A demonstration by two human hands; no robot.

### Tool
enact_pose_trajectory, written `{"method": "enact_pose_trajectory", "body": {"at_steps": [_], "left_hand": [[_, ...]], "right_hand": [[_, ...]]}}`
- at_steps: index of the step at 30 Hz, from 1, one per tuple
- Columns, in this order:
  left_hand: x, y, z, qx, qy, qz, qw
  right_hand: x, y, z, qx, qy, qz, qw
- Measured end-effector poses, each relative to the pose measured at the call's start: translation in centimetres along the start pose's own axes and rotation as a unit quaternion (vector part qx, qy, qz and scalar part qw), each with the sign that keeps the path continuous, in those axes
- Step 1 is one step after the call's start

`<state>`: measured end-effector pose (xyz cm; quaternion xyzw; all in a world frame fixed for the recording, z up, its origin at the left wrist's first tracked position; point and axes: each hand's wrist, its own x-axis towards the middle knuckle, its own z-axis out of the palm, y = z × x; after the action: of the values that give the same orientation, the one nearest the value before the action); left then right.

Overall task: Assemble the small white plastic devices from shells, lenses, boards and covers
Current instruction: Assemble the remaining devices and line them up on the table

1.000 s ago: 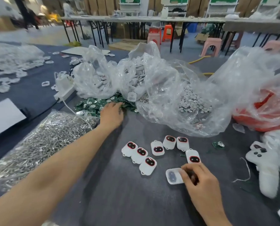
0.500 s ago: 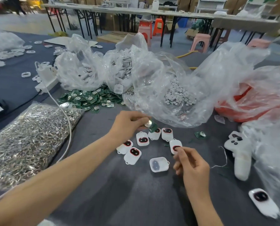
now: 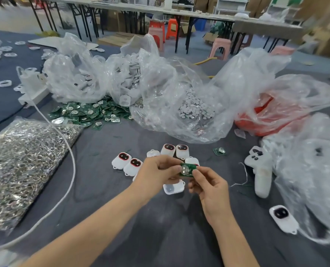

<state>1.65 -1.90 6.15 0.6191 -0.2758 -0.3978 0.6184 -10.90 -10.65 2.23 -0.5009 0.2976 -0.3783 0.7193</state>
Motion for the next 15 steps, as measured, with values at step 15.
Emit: {"method": "enact_pose_trajectory", "body": {"at_steps": [15], "left_hand": [[-0.8, -3.8, -1.6, 0.449, -0.061, 0.202, 0.868]], "right_hand": [[0.3, 0.7, -0.2, -0.111, 0.026, -0.004, 0.994]]}}
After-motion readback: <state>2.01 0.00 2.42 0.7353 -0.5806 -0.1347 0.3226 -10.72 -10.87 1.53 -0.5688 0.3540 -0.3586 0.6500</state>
